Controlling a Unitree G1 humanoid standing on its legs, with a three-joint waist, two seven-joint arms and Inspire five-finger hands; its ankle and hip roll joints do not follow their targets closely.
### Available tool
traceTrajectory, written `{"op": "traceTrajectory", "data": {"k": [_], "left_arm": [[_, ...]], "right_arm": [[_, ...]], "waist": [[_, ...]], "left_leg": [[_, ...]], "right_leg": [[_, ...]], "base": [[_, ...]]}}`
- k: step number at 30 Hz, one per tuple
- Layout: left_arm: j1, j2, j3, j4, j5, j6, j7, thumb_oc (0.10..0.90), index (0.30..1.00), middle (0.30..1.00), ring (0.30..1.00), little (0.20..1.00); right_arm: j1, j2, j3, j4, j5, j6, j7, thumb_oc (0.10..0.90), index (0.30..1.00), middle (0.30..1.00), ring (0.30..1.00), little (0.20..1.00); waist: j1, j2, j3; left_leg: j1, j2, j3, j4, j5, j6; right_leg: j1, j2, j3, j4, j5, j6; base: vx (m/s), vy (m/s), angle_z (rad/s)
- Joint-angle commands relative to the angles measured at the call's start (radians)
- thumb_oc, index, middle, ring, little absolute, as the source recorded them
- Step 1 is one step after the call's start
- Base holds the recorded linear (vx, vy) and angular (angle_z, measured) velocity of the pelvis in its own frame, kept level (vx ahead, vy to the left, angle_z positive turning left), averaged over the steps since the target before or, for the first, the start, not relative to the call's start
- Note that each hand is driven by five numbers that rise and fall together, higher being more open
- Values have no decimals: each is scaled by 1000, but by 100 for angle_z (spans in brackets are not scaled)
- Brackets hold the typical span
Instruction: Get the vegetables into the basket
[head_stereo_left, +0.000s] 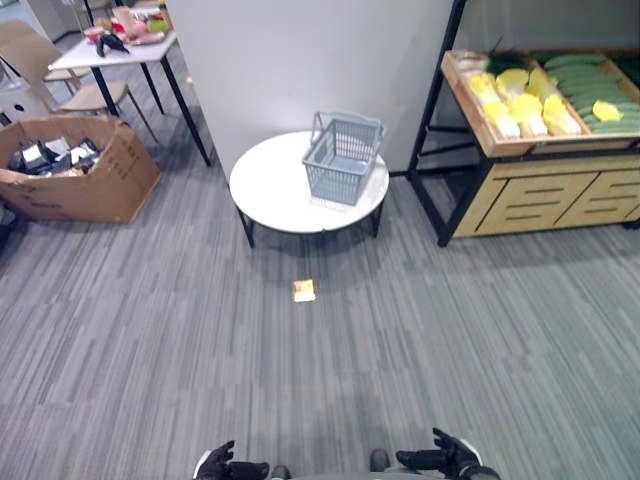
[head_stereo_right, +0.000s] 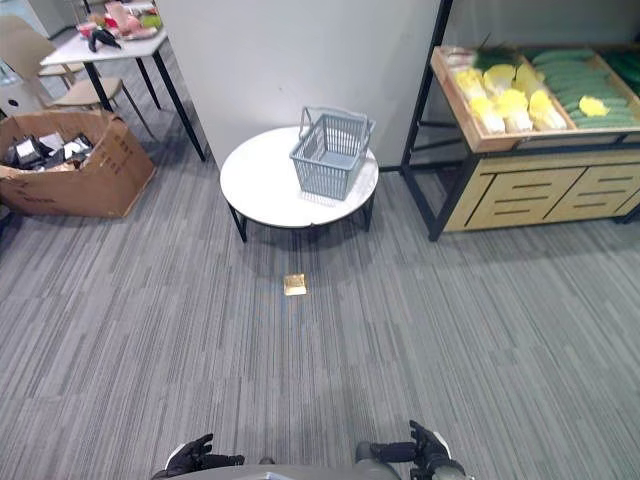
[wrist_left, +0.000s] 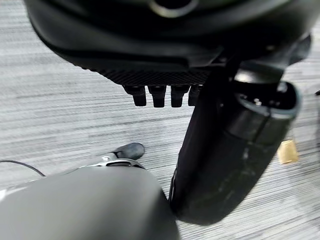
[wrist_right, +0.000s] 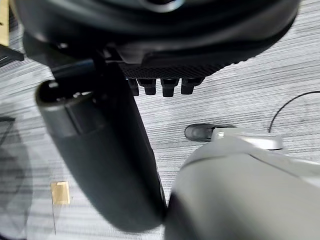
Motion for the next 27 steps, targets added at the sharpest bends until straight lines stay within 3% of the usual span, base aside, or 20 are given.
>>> {"op": "traceTrajectory", "data": {"k": [1,5,6,9,10,12,13,15,16,17,18,20,23,27], "left_arm": [[-11,-15,-42,26,13,2,8,900,1000,1000,1000,1000],[-17,-4,-31,17,-6,-3,9,900,1000,1000,1000,1000],[-24,-3,-25,3,-23,-6,5,900,1000,1000,1000,1000],[-28,-3,-27,-3,-32,-9,3,900,1000,1000,1000,1000],[-33,-2,-22,-9,-55,-9,-3,900,1000,1000,1000,1000],[-38,-1,-17,-7,-67,-11,-3,900,1000,1000,1000,1000],[-35,2,-13,-17,-81,-18,2,900,1000,1000,1000,1000],[-30,-2,-24,-19,-74,-22,6,900,1000,1000,1000,1000],[-25,-5,-30,-19,-68,-25,7,900,1000,1000,1000,1000],[-23,-5,-29,-18,-67,-27,7,900,1000,1000,1000,1000],[-14,-8,-19,-6,-63,-26,8,900,1000,1000,1000,1000],[1,-9,-9,-1,-63,-25,5,900,1000,1000,1000,1000],[-4,4,-7,3,-58,-19,3,900,1000,1000,1000,1000],[-8,26,-10,-11,-42,-21,-2,900,1000,1000,1000,1000]], "right_arm": [[-13,-46,-2,27,37,-10,-24,900,1000,1000,1000,1000],[-7,-70,-19,22,52,-18,-34,900,1000,1000,1000,1000],[9,-91,-44,27,62,-24,-39,900,1000,1000,1000,1000],[21,-101,-55,27,64,-25,-39,900,1000,1000,1000,1000],[27,-113,-65,33,71,-24,-42,900,1000,1000,1000,1000],[27,-117,-68,42,71,-24,-45,900,1000,1000,1000,1000],[31,-117,-66,41,72,-24,-46,900,1000,1000,1000,1000],[34,-113,-58,40,66,-22,-47,900,1000,1000,1000,1000],[34,-110,-50,40,58,-23,-49,900,1000,1000,1000,1000],[30,-110,-49,41,52,-23,-48,900,1000,1000,1000,1000],[30,-104,-48,44,47,-23,-45,900,1000,1000,1000,1000],[32,-99,-45,45,38,-21,-38,900,1000,1000,1000,1000],[42,-86,-41,30,33,-23,-33,900,1000,1000,1000,1000],[29,-75,-28,10,25,-15,-20,900,1000,1000,1000,1000]], "waist": [[-12,-18,55],[-19,-18,78],[-17,-25,113],[-19,-30,121],[-7,-38,146],[-3,-37,152],[6,-35,150],[17,-23,147],[28,-11,144],[41,-3,134],[54,-10,119],[57,-14,103],[56,-41,85],[58,-84,74]], "left_leg": [[22,55,-86,-4,-15,-53],[-22,68,-102,95,-25,-60],[-103,62,-115,273,8,-79],[-160,59,-125,370,43,-85],[-222,13,-173,431,66,-84],[-267,-5,-178,410,60,-79],[-316,-1,-158,312,49,-65],[-351,26,-151,227,100,-65],[-380,41,-154,142,158,-77],[-395,48,-176,79,168,-80],[-377,53,-187,53,194,-86],[-353,51,-189,53,170,-68],[-342,24,-139,97,159,-49],[-350,-24,-86,202,58,7]], "right_leg": [[-76,-16,27,142,-37,53],[-85,-3,36,168,-65,29],[-63,1,32,165,-79,-2],[-57,-2,27,168,-84,-16],[-43,-7,36,169,-90,-23],[-31,-10,35,163,-96,-20],[2,-6,48,141,-109,-9],[32,2,62,127,-123,-2],[55,12,74,125,-141,3],[82,18,95,119,-151,9],[137,12,128,115,-170,21],[151,3,148,123,-187,31],[151,-40,160,170,-146,62],[110,-97,198,226,30,97]], "base": [[68,-176,8],[59,-151,15],[57,-189,17],[79,-169,32],[150,-107,37],[214,-56,18],[295,49,15],[390,119,-8],[455,176,-26],[654,243,-32],[492,173,-29],[384,177,-62],[338,244,-105],[288,229,-51]]}}
